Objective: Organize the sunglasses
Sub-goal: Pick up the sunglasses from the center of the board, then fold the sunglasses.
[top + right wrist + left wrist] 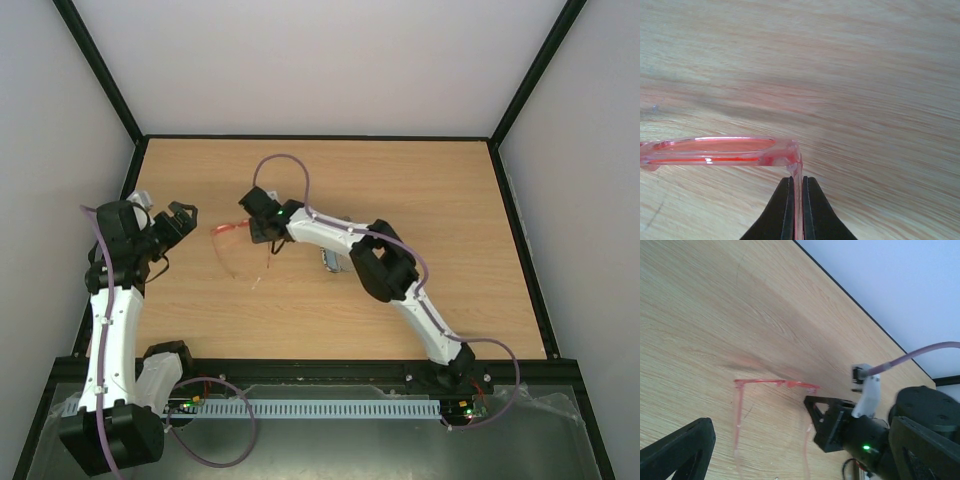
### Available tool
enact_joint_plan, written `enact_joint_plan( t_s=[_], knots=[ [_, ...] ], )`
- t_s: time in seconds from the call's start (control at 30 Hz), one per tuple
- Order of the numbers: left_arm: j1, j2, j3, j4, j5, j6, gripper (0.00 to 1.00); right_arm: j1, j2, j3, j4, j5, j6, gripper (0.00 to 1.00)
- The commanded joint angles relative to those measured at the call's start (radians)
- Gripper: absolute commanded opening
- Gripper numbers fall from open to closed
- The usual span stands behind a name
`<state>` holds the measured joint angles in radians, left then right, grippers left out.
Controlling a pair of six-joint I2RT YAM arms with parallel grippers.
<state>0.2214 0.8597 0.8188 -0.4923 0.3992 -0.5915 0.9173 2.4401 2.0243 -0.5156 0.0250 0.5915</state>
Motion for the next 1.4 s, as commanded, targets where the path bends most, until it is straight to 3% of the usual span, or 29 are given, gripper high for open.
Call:
enact_joint_plan(
  t_s=[0.0, 0.2, 0.33, 0.47, 0.67, 1.0, 1.3, 1.37],
  knots=[
    [0.006, -0.019, -0.019, -0.002, 0.041, 0.007, 0.98, -0.034, -0.210, -0.112, 0.024, 0.035, 0.036, 0.01],
    [0.006, -0.063, -0.095, 0.082, 0.157, -0.069, 0.97, -0.090, -0.514, -0.412, 0.139, -0.010, 0.121, 0.01],
    [-0.041, -0.095, -0.148, 0.187, 0.234, -0.162, 0.86, -0.097, -0.660, -0.531, 0.160, 0.015, 0.142, 0.01],
    [-0.169, -0.095, -0.151, 0.239, 0.172, -0.218, 0.64, -0.098, -0.754, -0.615, 0.185, 0.011, 0.160, 0.01],
    [-0.325, -0.085, -0.122, 0.286, 0.083, -0.286, 0.62, -0.098, -0.830, -0.718, 0.228, -0.014, 0.175, 0.01],
    [-0.414, -0.110, -0.086, 0.262, 0.016, -0.318, 0.60, -0.138, -0.907, -0.863, 0.329, -0.141, 0.253, 0.01],
    [-0.585, -0.054, -0.082, 0.323, -0.041, -0.336, 0.39, -0.164, -0.918, -0.911, 0.371, -0.204, 0.271, 0.01],
    [-0.620, -0.044, -0.079, 0.348, -0.046, -0.340, 0.38, -0.166, -0.922, -0.925, 0.385, -0.217, 0.273, 0.01]
  ],
)
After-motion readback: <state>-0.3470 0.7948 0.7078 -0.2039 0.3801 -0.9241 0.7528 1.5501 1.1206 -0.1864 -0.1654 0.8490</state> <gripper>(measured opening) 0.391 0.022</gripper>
